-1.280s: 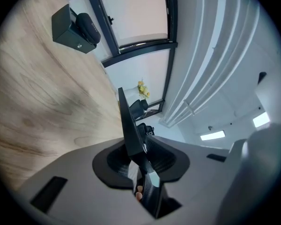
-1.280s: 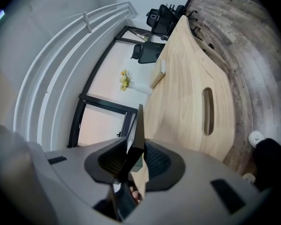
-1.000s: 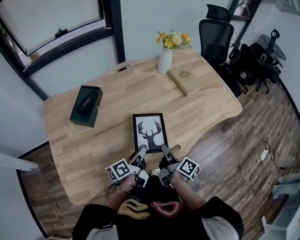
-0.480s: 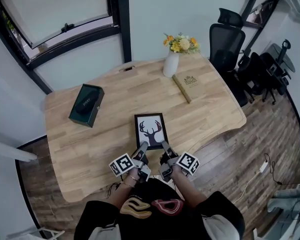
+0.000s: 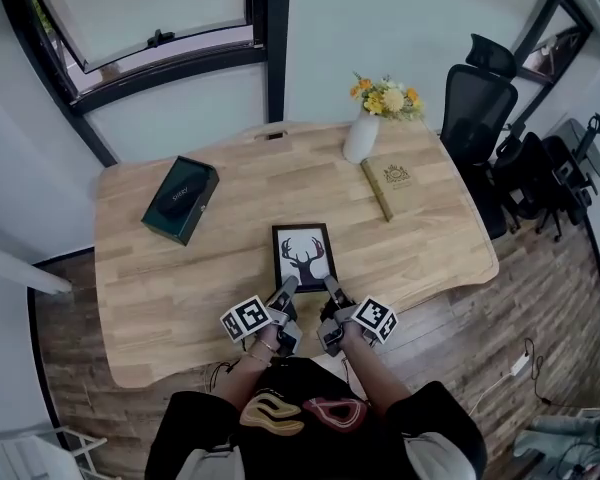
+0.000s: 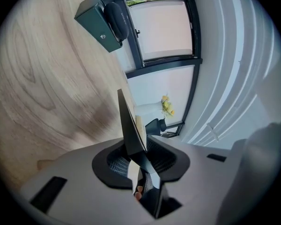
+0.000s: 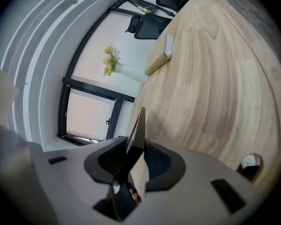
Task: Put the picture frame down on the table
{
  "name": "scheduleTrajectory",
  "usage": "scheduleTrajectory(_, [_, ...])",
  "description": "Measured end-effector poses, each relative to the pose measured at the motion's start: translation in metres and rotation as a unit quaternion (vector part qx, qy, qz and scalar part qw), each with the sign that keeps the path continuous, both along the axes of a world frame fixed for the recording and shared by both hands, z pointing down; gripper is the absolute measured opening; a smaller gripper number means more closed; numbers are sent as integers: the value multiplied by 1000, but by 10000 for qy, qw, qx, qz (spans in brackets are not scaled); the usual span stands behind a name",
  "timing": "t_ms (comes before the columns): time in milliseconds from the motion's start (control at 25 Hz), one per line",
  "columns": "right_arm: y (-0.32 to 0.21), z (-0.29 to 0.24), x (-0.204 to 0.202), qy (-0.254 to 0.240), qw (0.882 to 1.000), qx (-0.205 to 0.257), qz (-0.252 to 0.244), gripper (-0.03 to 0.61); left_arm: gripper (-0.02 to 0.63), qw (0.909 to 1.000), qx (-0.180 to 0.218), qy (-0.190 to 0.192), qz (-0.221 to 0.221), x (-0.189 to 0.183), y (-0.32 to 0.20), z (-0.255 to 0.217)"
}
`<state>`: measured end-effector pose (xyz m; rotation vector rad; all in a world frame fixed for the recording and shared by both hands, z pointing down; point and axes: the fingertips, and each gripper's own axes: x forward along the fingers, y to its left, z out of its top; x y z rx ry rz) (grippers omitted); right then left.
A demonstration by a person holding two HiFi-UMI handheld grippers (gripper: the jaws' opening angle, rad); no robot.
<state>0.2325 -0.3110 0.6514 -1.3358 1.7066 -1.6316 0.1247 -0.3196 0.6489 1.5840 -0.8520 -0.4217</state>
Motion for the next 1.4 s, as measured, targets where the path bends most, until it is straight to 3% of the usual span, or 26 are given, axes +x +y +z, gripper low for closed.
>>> scheduleTrajectory(600, [-33,25,3,135,9995,-216,-171,127,101,9986,-398,-56,-336,2,-27,26])
scheduleTrajectory(1400, [-67,53,7,678,9957,-585,-216,128,106,9972,-728,-115,-161,7,-55,58])
